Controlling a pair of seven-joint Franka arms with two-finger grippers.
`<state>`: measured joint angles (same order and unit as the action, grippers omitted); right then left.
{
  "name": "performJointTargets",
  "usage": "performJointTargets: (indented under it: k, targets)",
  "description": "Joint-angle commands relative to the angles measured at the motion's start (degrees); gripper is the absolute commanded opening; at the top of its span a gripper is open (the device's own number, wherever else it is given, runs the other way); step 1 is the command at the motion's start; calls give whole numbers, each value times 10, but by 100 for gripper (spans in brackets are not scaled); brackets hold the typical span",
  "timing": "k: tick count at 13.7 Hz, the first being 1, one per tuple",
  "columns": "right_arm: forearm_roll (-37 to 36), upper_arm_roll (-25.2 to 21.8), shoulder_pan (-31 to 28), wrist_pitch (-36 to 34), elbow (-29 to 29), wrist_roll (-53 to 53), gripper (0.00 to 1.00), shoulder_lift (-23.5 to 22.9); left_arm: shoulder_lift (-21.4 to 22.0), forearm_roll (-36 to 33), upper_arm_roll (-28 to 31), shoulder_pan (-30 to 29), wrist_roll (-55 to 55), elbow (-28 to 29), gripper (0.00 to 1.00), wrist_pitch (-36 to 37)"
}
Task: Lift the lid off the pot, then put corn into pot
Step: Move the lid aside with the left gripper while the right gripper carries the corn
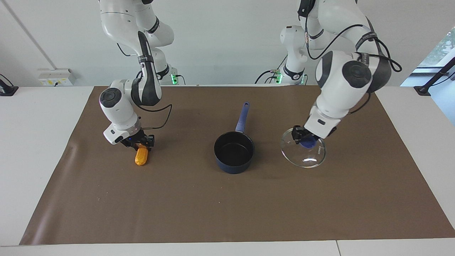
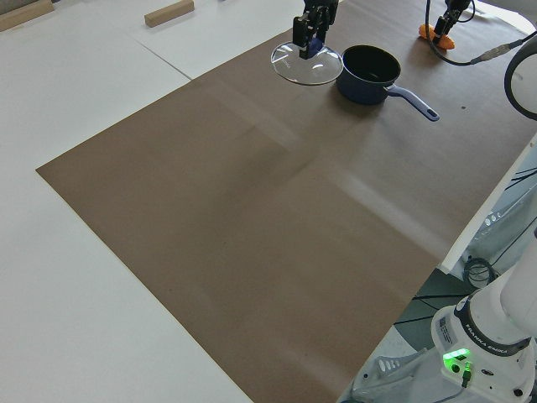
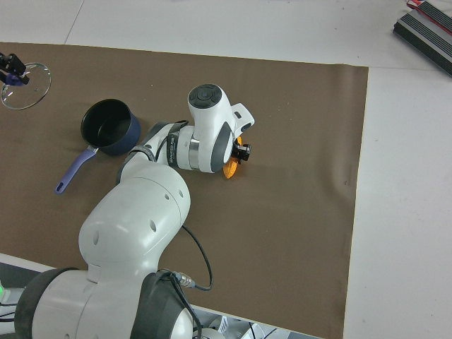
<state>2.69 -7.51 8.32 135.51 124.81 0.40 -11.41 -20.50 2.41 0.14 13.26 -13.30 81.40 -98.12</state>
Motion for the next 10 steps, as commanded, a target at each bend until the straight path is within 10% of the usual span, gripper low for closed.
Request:
performJointTargets:
  k: [1,7,10]
  targets:
    - [7,3,-1,-5,-9,5,0,-1,60,6,-8,-67,81,110,0,-69]
    - [7,4,75,-320,-298,88,0,-43,108,5,-4,-159,174,297,0,-218]
    - [20,4,153,-358,-395,203,0,-80,109,5,-4,-165,174,322,0,-220]
